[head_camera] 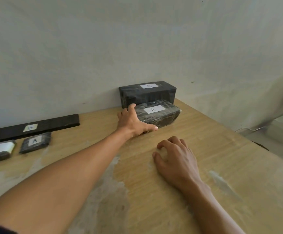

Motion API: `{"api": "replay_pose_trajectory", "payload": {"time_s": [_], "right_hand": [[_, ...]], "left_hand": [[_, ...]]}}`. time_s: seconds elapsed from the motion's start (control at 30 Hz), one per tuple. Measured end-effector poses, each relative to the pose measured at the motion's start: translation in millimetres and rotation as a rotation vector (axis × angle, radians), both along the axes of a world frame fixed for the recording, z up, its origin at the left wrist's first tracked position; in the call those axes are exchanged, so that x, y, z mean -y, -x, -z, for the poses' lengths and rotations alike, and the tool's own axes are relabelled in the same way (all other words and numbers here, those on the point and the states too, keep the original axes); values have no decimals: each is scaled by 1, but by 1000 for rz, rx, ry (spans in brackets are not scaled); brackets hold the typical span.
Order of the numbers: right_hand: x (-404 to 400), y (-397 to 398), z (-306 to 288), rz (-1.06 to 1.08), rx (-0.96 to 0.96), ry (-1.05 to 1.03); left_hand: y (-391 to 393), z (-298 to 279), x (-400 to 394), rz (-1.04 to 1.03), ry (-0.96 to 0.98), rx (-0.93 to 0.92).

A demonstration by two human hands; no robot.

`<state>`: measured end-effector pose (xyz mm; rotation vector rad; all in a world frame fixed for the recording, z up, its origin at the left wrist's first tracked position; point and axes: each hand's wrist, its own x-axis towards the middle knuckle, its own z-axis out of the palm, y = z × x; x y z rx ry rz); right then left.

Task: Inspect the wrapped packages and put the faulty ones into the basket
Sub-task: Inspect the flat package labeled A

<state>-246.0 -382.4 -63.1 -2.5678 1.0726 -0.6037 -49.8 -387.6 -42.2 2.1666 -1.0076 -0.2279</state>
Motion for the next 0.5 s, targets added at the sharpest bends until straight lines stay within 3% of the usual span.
{"api": "replay_pose_trajectory", "payload": {"time_s": [0.27,0.5], "right_hand": [[5,0,-4,82,72,-75],[7,7,-6,180,485,-236]], "left_hand": [[-4,8,-16,28,296,-51],[1,-8,-122,207,403,100]]}}
